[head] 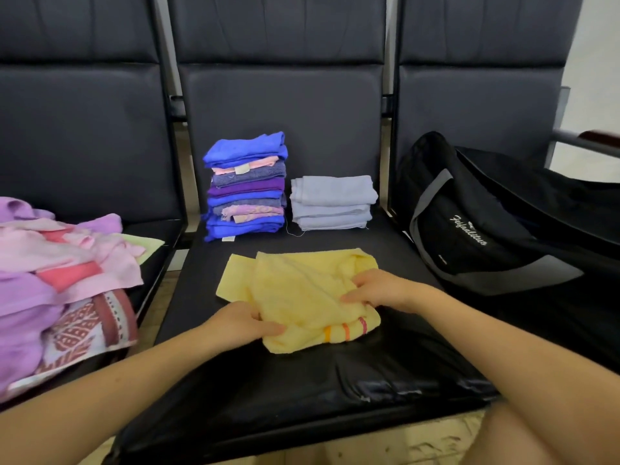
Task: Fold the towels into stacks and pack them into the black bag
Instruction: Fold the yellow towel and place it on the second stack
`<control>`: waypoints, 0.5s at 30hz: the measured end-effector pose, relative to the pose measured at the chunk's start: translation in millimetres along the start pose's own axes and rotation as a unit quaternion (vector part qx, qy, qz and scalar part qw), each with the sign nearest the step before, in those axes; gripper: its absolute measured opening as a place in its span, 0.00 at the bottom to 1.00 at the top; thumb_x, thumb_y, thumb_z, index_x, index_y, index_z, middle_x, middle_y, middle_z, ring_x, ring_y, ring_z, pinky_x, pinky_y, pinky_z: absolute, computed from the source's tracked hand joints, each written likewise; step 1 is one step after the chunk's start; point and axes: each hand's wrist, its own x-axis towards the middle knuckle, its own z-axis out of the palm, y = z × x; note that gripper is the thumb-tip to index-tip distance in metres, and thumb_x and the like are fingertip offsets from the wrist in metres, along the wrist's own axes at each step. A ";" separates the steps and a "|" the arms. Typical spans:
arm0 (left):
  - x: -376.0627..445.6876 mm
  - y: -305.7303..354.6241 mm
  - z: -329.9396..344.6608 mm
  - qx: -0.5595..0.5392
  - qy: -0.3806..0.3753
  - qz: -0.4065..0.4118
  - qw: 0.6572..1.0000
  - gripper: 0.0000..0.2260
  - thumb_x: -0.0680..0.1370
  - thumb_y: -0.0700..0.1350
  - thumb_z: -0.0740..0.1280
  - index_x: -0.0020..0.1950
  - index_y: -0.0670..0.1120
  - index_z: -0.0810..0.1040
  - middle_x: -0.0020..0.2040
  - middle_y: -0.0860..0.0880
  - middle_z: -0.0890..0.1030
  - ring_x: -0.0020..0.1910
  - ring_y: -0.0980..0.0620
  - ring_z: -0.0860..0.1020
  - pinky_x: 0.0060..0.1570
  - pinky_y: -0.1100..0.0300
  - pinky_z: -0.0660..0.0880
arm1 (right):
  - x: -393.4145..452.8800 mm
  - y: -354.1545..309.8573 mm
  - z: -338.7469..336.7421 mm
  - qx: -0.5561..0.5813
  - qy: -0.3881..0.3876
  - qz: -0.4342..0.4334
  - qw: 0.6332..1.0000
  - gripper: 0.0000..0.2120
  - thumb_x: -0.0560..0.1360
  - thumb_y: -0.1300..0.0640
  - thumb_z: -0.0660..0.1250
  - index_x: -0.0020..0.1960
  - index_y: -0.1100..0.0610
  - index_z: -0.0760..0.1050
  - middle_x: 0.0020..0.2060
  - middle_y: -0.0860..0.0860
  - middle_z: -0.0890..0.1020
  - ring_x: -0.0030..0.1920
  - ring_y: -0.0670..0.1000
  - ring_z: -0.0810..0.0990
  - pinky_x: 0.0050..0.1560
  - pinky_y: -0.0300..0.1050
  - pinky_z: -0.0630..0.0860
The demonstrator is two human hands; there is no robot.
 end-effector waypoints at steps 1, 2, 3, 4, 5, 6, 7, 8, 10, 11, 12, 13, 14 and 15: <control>1.3 1.8 1.5 -0.047 -0.003 0.009 0.999 0.07 0.75 0.54 0.70 0.45 0.52 0.79 0.49 0.57 0.80 0.49 0.57 0.77 0.45 0.65 0.71 | 1.0 -5.5 1.2 0.017 0.029 -0.018 0.999 0.12 0.76 0.53 0.67 0.49 0.62 0.78 0.42 0.50 0.77 0.42 0.47 0.75 0.42 0.37 0.71; 0.5 5.1 0.3 -0.113 0.005 0.009 0.994 0.05 0.76 0.51 0.68 0.48 0.52 0.78 0.53 0.56 0.80 0.52 0.56 0.77 0.50 0.64 0.72 | 1.8 -12.3 0.7 0.030 0.069 -0.036 0.996 0.12 0.77 0.53 0.65 0.53 0.62 0.78 0.44 0.49 0.78 0.43 0.46 0.76 0.42 0.37 0.72; 0.4 7.9 -3.0 -0.184 0.022 0.006 0.983 0.05 0.77 0.50 0.66 0.50 0.51 0.78 0.55 0.54 0.80 0.53 0.54 0.78 0.53 0.61 0.73 | 1.9 -19.2 -1.5 0.042 0.118 -0.053 0.991 0.12 0.78 0.54 0.64 0.54 0.61 0.78 0.45 0.49 0.79 0.45 0.46 0.77 0.44 0.39 0.73; -0.6 12.2 -8.8 -0.252 0.048 0.006 0.966 0.08 0.77 0.49 0.66 0.53 0.49 0.79 0.56 0.50 0.81 0.54 0.51 0.78 0.58 0.57 0.73 | 2.6 -25.7 -4.8 0.069 0.166 -0.073 0.981 0.12 0.79 0.54 0.63 0.54 0.62 0.77 0.46 0.51 0.80 0.47 0.49 0.78 0.47 0.42 0.74; -1.8 15.9 -16.4 -0.314 0.076 0.017 0.946 0.12 0.76 0.51 0.66 0.56 0.46 0.79 0.57 0.46 0.81 0.56 0.48 0.78 0.62 0.52 0.73 | 0.7 -33.2 -8.7 0.113 0.201 -0.088 0.969 0.14 0.79 0.53 0.62 0.52 0.64 0.76 0.47 0.55 0.80 0.49 0.53 0.79 0.50 0.47 0.75; -5.3 20.1 -25.2 -0.371 0.101 0.041 0.922 0.16 0.74 0.51 0.66 0.57 0.44 0.79 0.58 0.43 0.81 0.57 0.44 0.78 0.63 0.48 0.72 | -1.2 -39.9 -13.0 0.167 0.222 -0.101 0.955 0.15 0.79 0.52 0.62 0.52 0.65 0.75 0.49 0.57 0.79 0.52 0.57 0.79 0.54 0.52 0.75; -10.5 25.6 -34.0 -0.428 0.122 0.067 0.893 0.17 0.73 0.51 0.66 0.59 0.44 0.78 0.58 0.42 0.80 0.58 0.43 0.78 0.62 0.46 0.73 | -5.8 -47.7 -16.6 0.225 0.229 -0.110 0.941 0.18 0.78 0.50 0.63 0.55 0.66 0.74 0.51 0.59 0.79 0.55 0.60 0.79 0.59 0.57 0.74; -15.3 30.7 -42.2 -0.479 0.136 0.085 0.863 0.17 0.73 0.50 0.65 0.60 0.45 0.77 0.58 0.42 0.80 0.58 0.43 0.78 0.60 0.47 0.74 | -10.0 -55.5 -20.6 0.286 0.227 -0.119 0.923 0.18 0.78 0.50 0.64 0.57 0.65 0.74 0.54 0.60 0.80 0.58 0.60 0.79 0.62 0.58 0.74; -23.7 42.4 -54.5 -0.540 0.155 0.112 0.819 0.20 0.72 0.49 0.66 0.63 0.46 0.76 0.59 0.43 0.81 0.58 0.44 0.79 0.55 0.49 0.75 | -21.4 -71.6 -29.3 0.402 0.198 -0.122 0.885 0.14 0.78 0.52 0.65 0.60 0.60 0.75 0.56 0.58 0.81 0.58 0.57 0.80 0.61 0.56 0.76; -26.6 48.8 -59.7 -0.550 0.156 0.122 0.812 0.20 0.72 0.49 0.67 0.63 0.47 0.76 0.58 0.44 0.82 0.57 0.45 0.79 0.53 0.50 0.75 | -28.1 -80.0 -34.3 0.449 0.169 -0.120 0.869 0.14 0.78 0.53 0.66 0.61 0.59 0.76 0.56 0.57 0.82 0.57 0.56 0.81 0.60 0.54 0.76; -29.8 55.6 -64.4 -0.550 0.155 0.131 0.810 0.17 0.73 0.49 0.66 0.61 0.48 0.77 0.56 0.45 0.83 0.56 0.46 0.80 0.53 0.50 0.76 | -34.1 -87.7 -38.5 0.486 0.144 -0.120 0.854 0.14 0.78 0.53 0.66 0.60 0.59 0.77 0.55 0.57 0.83 0.55 0.55 0.82 0.58 0.52 0.77; -32.2 62.1 -68.4 -0.550 0.147 0.135 0.811 0.14 0.74 0.49 0.66 0.59 0.50 0.78 0.54 0.46 0.83 0.54 0.46 0.81 0.53 0.50 0.76 | -40.5 -93.3 -42.9 0.514 0.123 -0.122 0.840 0.13 0.79 0.53 0.65 0.58 0.59 0.78 0.52 0.56 0.84 0.52 0.54 0.84 0.54 0.50 0.79; -34.3 68.3 -72.1 -0.554 0.131 0.132 0.812 0.13 0.75 0.50 0.66 0.58 0.51 0.79 0.53 0.47 0.84 0.52 0.47 0.81 0.54 0.51 0.76 | -46.5 -97.6 -46.3 0.532 0.116 -0.129 0.829 0.12 0.79 0.53 0.64 0.54 0.60 0.79 0.48 0.56 0.85 0.47 0.53 0.85 0.49 0.48 0.80; -34.4 71.8 -75.4 -0.554 0.115 0.126 0.815 0.13 0.75 0.50 0.66 0.58 0.51 0.79 0.52 0.48 0.84 0.52 0.47 0.81 0.53 0.51 0.76 | -51.9 -100.0 -48.7 0.546 0.113 -0.137 0.818 0.11 0.80 0.54 0.62 0.51 0.60 0.79 0.43 0.55 0.86 0.43 0.52 0.85 0.44 0.45 0.81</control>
